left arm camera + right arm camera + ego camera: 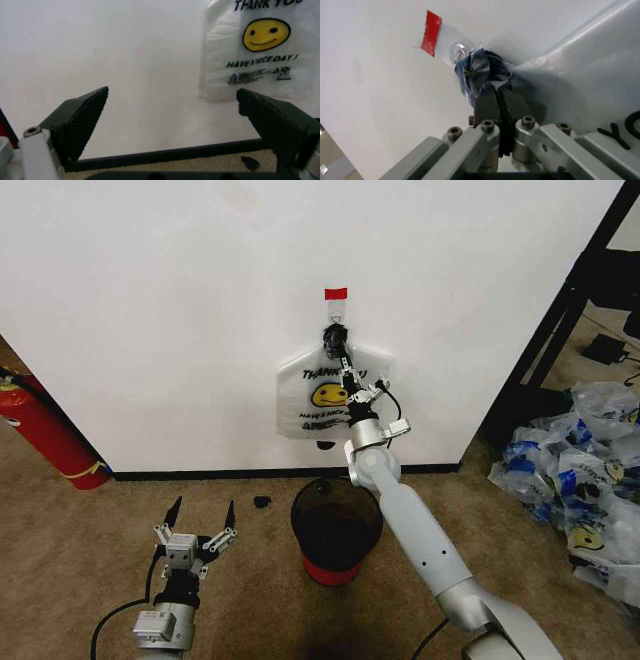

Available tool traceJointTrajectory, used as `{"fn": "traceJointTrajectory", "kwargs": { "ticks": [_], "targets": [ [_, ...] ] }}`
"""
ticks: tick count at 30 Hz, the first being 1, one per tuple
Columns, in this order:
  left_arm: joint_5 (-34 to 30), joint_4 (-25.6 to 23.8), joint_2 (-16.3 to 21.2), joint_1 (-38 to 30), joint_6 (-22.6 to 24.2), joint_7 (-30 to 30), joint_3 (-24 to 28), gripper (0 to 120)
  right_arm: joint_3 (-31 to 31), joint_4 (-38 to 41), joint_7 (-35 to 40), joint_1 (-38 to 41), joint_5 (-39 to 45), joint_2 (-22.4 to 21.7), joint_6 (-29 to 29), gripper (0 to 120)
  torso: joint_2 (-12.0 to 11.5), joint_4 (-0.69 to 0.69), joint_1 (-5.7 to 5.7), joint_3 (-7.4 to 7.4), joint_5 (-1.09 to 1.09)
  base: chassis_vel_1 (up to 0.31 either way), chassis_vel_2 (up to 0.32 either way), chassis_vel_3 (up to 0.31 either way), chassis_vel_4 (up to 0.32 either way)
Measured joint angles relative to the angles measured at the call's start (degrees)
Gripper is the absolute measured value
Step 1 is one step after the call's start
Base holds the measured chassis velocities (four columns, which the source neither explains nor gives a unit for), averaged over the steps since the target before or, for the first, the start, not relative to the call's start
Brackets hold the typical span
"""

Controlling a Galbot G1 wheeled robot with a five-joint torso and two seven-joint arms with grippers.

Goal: Pick up the garbage bag from the wall and place it over the trash bin.

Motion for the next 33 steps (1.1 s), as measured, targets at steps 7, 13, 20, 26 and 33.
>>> {"fn": "traceJointTrajectory", "kwargs": {
  "ticks": [7,13,20,26,33],
  "targets": [
    [0.0,0.2,0.0,-0.1,-0.1,0.0,0.0,100,0.0,0.6,-1.7,-1.6,-0.9,-1.3,-0.2,0,0.0,0.01,0.0,0.0,0.0,0.0,0.0,0.0,0.0],
    [-0.2,0.3,0.2,-0.2,-0.3,0.0,0.1,100,0.4,1.7,-6.3,-5.3,-0.8,-3.6,-1.7,0,0.0,0.0,0.0,0.0,0.01,0.0,0.0,0.0,0.0],
    [-0.7,0.2,0.5,-0.2,-0.3,0.0,0.0,100,2.1,2.2,-14.8,-11.1,-0.5,-7.3,-4.6,0,0.0,-0.01,0.0,0.0,0.01,0.0,0.0,0.0,0.0],
    [-0.7,0.0,0.4,-0.2,-0.4,0.0,0.1,100,4.4,1.3,-22.4,-14.9,-2.4,-9.6,-7.0,0,0.0,0.0,0.0,0.0,0.0,0.0,0.0,0.0,0.0],
    [-0.8,-0.1,0.5,-0.2,-0.4,0.1,0.2,100,7.5,-0.8,-29.2,-18.2,-5.6,-10.8,-9.7,0,0.0,0.0,0.0,0.0,0.01,0.0,0.0,0.0,0.0]
  ]
}}
